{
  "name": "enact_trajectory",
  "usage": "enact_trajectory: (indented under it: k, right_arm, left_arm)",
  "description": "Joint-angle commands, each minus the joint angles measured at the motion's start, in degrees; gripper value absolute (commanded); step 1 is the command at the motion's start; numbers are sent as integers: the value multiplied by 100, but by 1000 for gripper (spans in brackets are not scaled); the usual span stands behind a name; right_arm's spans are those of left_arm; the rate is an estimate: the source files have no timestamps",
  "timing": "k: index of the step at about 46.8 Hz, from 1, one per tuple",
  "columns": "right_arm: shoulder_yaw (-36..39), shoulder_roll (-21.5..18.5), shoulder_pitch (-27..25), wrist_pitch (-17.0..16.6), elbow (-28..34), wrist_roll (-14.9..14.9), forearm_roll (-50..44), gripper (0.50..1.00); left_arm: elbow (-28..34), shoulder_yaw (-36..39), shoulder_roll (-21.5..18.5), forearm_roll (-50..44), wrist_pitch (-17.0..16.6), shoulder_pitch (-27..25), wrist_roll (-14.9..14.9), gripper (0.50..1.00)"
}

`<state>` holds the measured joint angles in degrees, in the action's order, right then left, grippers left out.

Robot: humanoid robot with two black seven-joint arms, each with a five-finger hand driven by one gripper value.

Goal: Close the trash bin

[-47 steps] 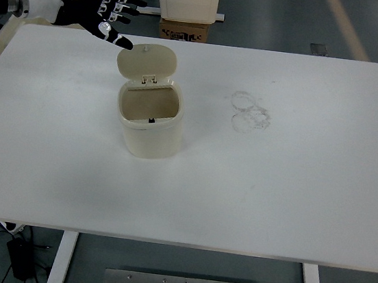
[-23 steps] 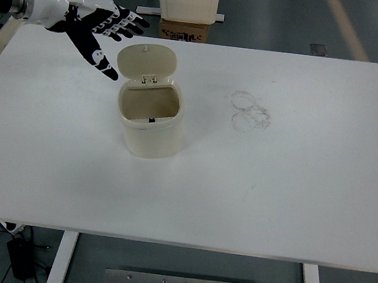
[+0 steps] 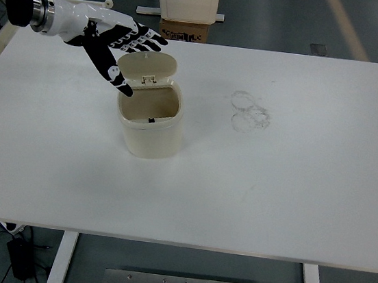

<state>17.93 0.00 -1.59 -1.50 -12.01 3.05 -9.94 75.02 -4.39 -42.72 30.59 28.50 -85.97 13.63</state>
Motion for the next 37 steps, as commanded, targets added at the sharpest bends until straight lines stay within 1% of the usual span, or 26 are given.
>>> enact_trajectory:
  k: [1,13,21,24,37]
  right_arm:
    - [0,0,1,0,5,-6,1,991]
    - [0,0,1,0,5,3,1,993]
    - [0,0,1,0,5,-6,1,993]
    - [0,0,1,0,5,3,1,993]
    - [0,0,1,0,-3,3,1,993]
  left_arm:
    - [118,0,0,0,68,-33,0,1000]
    - [241,0,9,0,77,-16,0,1000]
    - [435,0,9,0,77,10,0,1000]
    - [522,0,9,0,77,116,0,1000]
    - [549,8,9,0,77,221,0,1000]
